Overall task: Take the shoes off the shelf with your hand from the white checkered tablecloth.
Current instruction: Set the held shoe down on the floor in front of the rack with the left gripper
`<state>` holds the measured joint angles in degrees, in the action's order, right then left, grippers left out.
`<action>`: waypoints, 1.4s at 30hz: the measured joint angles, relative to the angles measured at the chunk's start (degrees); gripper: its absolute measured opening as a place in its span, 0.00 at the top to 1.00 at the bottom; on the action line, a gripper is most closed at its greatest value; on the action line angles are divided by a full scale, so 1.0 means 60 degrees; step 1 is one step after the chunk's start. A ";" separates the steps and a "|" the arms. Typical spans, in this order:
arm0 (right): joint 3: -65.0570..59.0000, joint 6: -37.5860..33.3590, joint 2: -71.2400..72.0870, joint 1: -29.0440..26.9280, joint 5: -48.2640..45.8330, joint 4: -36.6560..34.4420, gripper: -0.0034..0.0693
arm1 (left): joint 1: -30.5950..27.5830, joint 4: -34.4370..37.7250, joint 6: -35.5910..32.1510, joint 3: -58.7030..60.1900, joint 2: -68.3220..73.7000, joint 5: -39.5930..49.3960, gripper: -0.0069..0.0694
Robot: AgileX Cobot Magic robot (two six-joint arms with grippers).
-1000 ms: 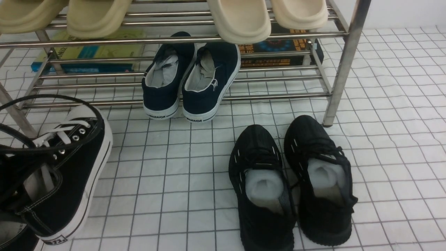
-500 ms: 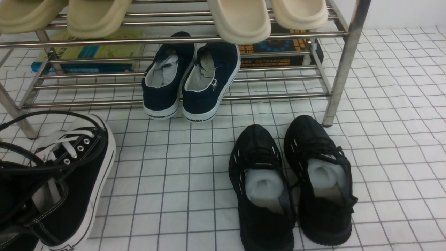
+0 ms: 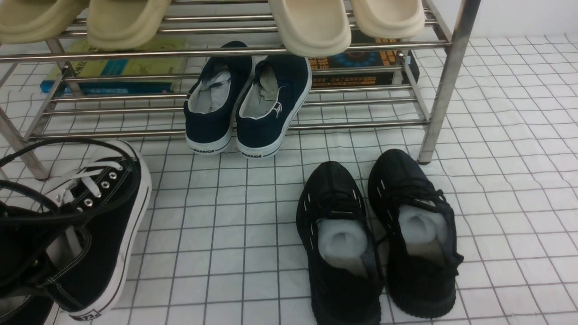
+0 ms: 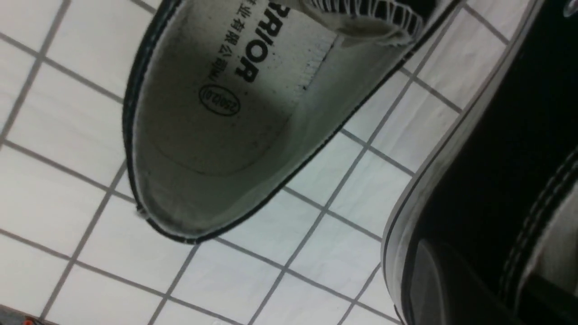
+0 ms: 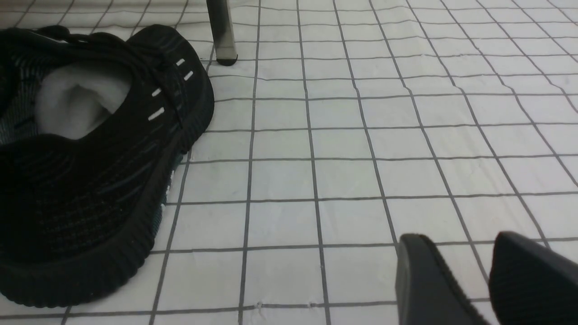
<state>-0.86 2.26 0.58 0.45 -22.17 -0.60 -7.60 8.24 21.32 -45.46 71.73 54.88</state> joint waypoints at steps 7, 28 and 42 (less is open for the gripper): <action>0.0000 0.0000 0.0000 0.0000 0.0000 0.0000 0.62 | 0.0000 -0.0050 -0.0359 0.0000 0.0000 0.0009 0.88; 0.0000 0.0000 0.0000 0.0000 0.0000 0.0000 0.62 | 0.0000 -0.0065 -0.0765 0.0000 0.0000 -0.0001 0.88; 0.0000 0.0000 0.0000 0.0000 0.0000 0.0000 0.62 | 0.1622 -0.1449 0.1236 0.0032 0.0000 -0.0513 0.88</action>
<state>-0.86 2.26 0.58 0.45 -22.17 -0.60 2.14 -0.45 28.73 -45.27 71.73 51.80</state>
